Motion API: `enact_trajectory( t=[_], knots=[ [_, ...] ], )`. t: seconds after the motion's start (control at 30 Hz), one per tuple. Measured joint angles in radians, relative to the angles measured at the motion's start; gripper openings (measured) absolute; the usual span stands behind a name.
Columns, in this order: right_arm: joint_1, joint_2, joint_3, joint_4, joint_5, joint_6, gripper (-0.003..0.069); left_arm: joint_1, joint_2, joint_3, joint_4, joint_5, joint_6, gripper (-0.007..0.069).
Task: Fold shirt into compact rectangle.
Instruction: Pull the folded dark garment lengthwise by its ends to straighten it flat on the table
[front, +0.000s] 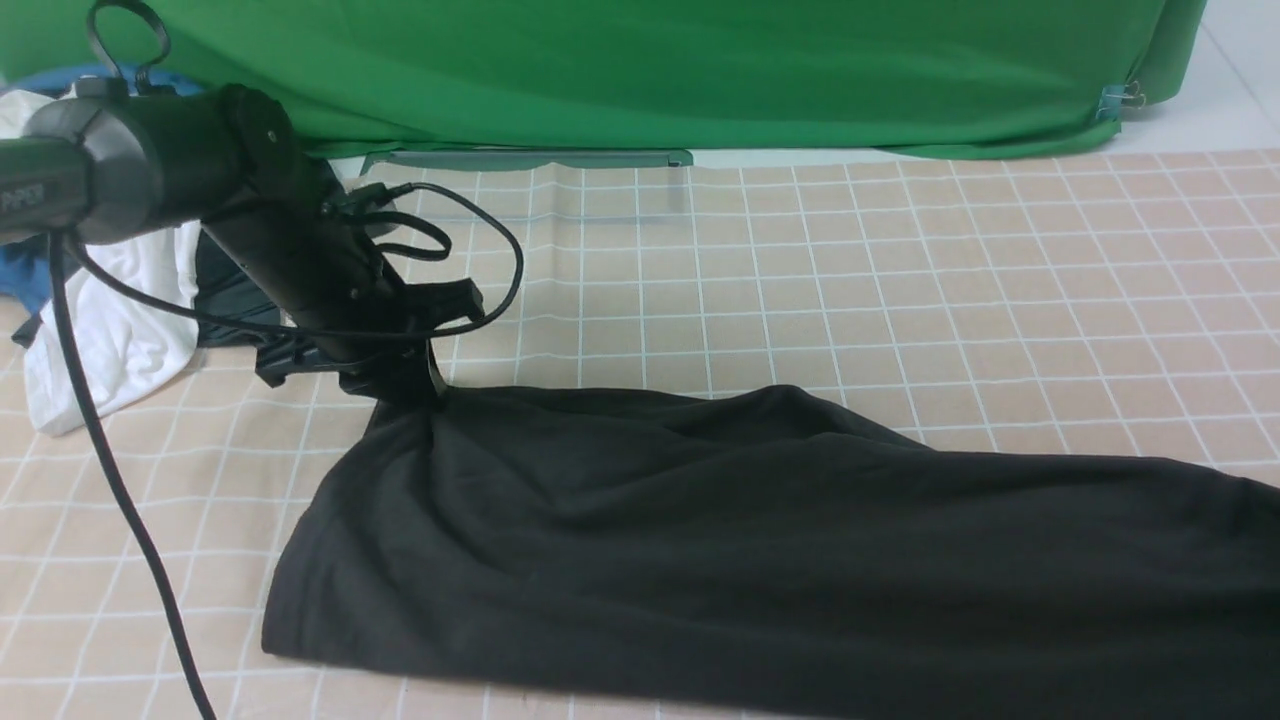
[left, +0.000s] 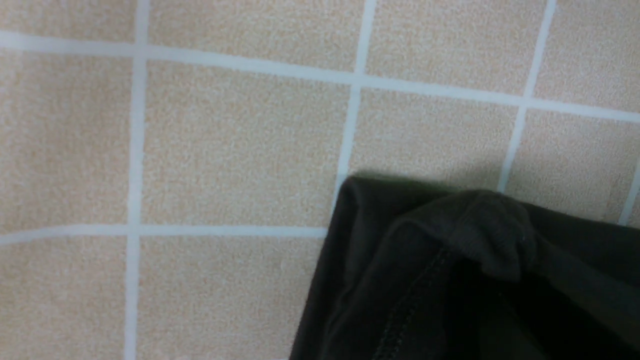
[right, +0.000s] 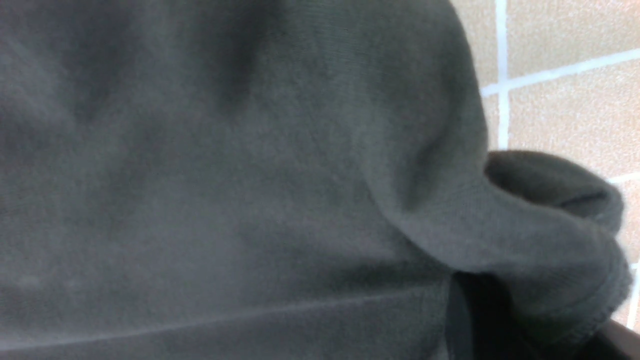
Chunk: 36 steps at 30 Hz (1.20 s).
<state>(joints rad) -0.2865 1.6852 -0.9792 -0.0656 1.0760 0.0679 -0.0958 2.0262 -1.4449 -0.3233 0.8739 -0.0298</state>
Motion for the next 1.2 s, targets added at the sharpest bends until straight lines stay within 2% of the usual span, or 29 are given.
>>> enact_trajectory(
  t=[0.27, 0.5, 0.63, 0.83, 0.9, 0.97, 1.0, 1.1, 1.2],
  knots=[
    [0.000, 0.000, 0.000, 0.011, -0.004, 0.000, 0.0091, 0.092, -0.051, 0.000, -0.022, -0.031, -0.017, 0.0022],
    [0.000, 0.000, 0.000, 0.018, -0.012, 0.000, 0.0091, 0.103, -0.042, 0.000, -0.030, -0.025, -0.018, 0.0024],
    [0.000, 0.000, 0.000, 0.017, -0.013, 0.000, 0.0091, 0.106, -0.036, 0.000, -0.015, -0.025, -0.018, 0.0083],
    [0.000, 0.000, 0.000, 0.013, -0.022, 0.004, 0.0111, 0.107, -0.045, -0.044, -0.003, -0.002, -0.018, 0.0314],
    [0.000, 0.000, 0.000, 0.012, -0.035, 0.004, 0.0183, 0.107, -0.060, -0.080, -0.003, 0.023, -0.018, 0.0413],
    [0.000, 0.000, 0.000, 0.010, -0.042, 0.005, 0.0266, 0.107, -0.068, -0.096, -0.003, 0.033, -0.018, 0.0449],
    [0.000, 0.000, 0.000, 0.009, -0.050, 0.005, 0.0347, 0.107, -0.073, -0.120, -0.003, 0.044, -0.018, 0.0493],
    [0.000, 0.000, 0.004, 0.008, -0.079, 0.008, 0.0535, 0.107, -0.081, -0.170, -0.007, 0.081, -0.018, 0.0558],
    [0.000, -0.001, 0.037, 0.008, -0.134, -0.007, 0.0584, 0.107, -0.082, -0.192, -0.015, 0.096, -0.018, 0.0580]
  ],
)
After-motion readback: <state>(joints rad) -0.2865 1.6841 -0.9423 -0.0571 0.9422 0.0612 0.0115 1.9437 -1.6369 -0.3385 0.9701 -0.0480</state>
